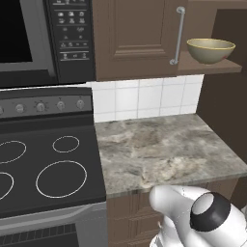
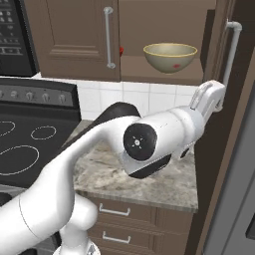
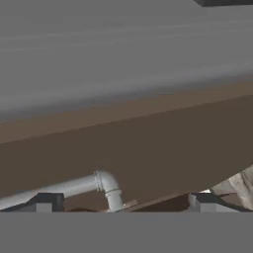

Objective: Open the cabinet. Pick the bowls from the counter and place them in the cabinet. Then close the cabinet.

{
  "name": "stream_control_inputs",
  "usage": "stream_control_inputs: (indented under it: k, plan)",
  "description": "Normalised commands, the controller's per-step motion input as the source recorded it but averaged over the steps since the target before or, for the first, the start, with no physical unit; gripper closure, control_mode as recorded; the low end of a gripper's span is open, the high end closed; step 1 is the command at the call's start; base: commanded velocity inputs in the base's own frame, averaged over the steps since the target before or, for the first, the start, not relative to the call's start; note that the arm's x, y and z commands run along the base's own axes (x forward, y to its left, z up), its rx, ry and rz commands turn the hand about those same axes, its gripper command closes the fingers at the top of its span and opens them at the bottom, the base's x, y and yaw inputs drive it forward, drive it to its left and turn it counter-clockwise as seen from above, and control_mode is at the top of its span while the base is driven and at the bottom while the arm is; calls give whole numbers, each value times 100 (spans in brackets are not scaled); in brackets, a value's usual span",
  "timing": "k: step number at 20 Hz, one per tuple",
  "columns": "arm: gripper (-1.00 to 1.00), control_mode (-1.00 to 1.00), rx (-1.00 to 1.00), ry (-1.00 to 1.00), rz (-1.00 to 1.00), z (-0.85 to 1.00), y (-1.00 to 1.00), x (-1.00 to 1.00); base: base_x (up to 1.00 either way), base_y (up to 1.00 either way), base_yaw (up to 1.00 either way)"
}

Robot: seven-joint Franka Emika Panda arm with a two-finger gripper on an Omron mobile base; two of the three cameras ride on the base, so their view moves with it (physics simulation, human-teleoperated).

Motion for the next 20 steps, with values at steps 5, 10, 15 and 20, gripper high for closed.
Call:
stream_control_inputs:
  k: [5, 10, 15, 20]
  plan:
    - [-100, -100, 0, -7, 24, -31, 71, 86, 0, 0, 0]
    - [-100, -100, 3, 0, 23, -26, 74, 100, 0, 0, 0]
    - [-100, -100, 10, 0, 20, -12, 65, 100, 0, 0, 0]
    - [-100, -100, 8, 0, 18, -8, 54, 100, 0, 0, 0]
